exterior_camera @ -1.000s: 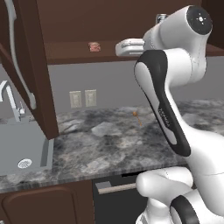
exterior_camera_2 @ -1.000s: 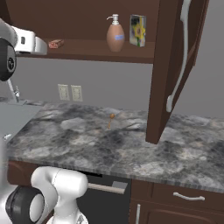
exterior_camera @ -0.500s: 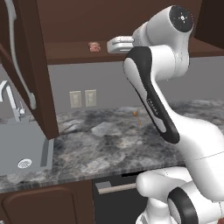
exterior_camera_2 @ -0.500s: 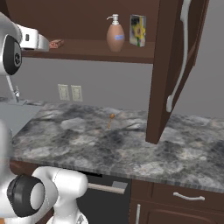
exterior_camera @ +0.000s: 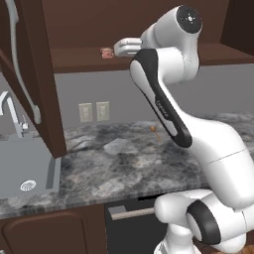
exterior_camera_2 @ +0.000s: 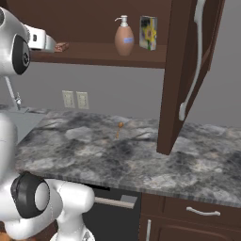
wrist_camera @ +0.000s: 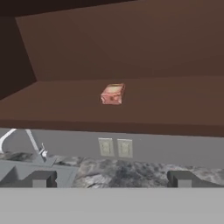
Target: Pick the bar soap and soap dispenser from the cabinet and place them on the counter.
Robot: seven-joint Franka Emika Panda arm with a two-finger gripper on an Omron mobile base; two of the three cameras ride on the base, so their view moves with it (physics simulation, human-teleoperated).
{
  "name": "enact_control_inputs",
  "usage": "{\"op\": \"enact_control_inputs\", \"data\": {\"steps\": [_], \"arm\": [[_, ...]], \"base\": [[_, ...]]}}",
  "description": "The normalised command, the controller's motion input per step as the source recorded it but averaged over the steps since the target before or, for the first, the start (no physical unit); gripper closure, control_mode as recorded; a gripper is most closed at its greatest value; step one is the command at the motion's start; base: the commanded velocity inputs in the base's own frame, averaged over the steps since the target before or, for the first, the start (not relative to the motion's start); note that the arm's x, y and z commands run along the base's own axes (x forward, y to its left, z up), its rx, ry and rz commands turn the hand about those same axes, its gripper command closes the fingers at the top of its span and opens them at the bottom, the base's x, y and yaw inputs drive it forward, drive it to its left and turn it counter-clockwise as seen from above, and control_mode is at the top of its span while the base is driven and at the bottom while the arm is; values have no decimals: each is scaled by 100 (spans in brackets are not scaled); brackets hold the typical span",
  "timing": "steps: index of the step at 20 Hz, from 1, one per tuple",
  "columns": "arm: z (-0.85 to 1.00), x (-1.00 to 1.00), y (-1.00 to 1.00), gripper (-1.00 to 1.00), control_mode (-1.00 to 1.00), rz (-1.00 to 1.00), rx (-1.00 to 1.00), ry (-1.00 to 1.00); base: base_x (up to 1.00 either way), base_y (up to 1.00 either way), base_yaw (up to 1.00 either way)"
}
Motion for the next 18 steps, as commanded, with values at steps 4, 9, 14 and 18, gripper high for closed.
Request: {"op": "enact_control_inputs", "data": {"steps": [4,9,14,18], "arm": [[-9,37,1,-100,-100,0,0,5],[-10,42,7,-100,-100,0,0,5],[0,38,12,-100,-100,0,0,0],[0,40,14,-100,-100,0,0,0]], "base": [[0,0,0],[0,0,0],[0,0,0],[0,0,0]]}}
